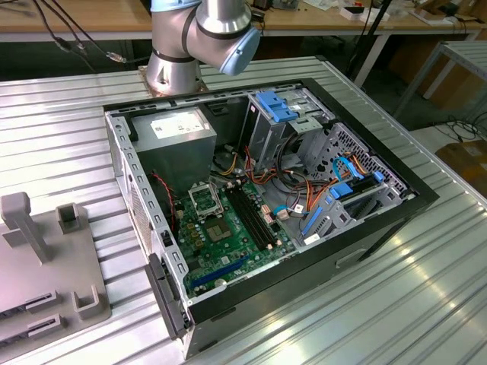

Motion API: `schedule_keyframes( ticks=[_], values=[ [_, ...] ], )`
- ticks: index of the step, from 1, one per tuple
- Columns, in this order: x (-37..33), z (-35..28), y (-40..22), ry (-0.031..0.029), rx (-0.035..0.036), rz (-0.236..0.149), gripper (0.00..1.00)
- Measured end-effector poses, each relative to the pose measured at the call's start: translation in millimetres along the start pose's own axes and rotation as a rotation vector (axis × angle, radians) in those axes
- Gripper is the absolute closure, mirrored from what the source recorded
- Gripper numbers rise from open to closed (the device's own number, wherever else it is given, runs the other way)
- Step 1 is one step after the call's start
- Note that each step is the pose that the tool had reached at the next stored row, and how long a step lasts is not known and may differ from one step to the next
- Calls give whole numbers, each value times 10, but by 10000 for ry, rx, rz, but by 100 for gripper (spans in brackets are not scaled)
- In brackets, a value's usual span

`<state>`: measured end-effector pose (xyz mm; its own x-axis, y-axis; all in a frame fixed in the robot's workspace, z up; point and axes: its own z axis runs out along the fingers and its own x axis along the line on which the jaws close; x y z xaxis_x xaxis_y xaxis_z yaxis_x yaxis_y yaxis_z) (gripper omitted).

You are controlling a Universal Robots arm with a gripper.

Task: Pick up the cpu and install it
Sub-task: 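Pick up the cpu and move it towards the insertion slot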

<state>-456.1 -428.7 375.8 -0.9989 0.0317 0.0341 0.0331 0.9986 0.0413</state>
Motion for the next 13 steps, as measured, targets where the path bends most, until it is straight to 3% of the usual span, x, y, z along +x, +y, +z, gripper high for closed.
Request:
schedule_keyframes(
  ticks=[6,10,13],
  values=[
    [-2,13,-16,-1,-2,-15,46],
    [-4,79,-38,10,7,-239,46],
    [-8,170,-85,11,8,-274,46]
  ],
)
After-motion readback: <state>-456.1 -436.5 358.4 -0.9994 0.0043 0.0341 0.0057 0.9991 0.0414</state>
